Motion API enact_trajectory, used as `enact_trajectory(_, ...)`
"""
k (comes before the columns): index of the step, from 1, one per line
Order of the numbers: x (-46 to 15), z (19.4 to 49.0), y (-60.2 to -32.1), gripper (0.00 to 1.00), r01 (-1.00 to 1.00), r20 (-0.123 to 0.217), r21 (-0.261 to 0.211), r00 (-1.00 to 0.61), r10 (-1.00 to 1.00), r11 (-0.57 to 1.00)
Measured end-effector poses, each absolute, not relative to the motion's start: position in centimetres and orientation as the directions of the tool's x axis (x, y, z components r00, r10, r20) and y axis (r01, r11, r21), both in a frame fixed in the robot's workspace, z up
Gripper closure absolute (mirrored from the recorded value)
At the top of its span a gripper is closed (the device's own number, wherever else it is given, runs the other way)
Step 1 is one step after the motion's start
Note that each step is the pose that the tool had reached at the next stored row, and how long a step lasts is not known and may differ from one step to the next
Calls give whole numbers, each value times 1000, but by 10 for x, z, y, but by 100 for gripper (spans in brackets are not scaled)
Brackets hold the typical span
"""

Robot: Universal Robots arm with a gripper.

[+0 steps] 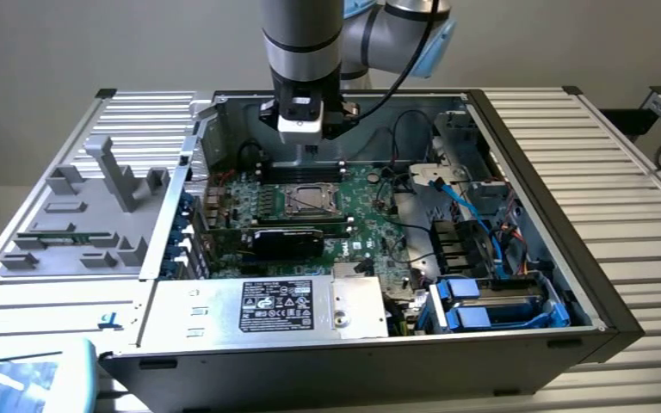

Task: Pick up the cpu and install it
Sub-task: 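Install the second cpu locking lever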

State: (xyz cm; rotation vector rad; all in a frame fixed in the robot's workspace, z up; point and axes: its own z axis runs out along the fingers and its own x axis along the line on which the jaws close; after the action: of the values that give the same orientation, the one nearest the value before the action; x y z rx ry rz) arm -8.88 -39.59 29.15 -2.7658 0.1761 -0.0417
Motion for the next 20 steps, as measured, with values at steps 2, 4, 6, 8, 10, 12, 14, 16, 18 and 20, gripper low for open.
enact_trajectory(2, -89, 292, -396, 88, -117, 6, -363, 992, -128, -925)
enact_trajectory(4, -89, 292, -396, 88, -117, 6, -363, 992, -128, -925)
enact_trajectory(6, -89, 292, -396, 88, -117, 6, -363, 992, -128, -925)
enact_trajectory(8, -89, 292, -396, 88, -117, 6, -362, 992, -128, -925)
enact_trajectory(10, -89, 292, -396, 88, -117, 6, -362, 992, -128, -925)
enact_trajectory(12, -89, 292, -396, 88, -117, 6, -358, 992, -128, -926)
enact_trajectory(14, -89, 292, -396, 88, -119, 1, -337, 992, -127, -934)
enact_trajectory(16, -89, 292, -396, 88, -122, -14, -303, 992, -124, -945)
enact_trajectory(18, -89, 291, -396, 88, -124, -40, -293, 992, -117, -948)
enact_trajectory(20, -89, 291, -396, 88, -122, -61, -289, 992, -108, -950)
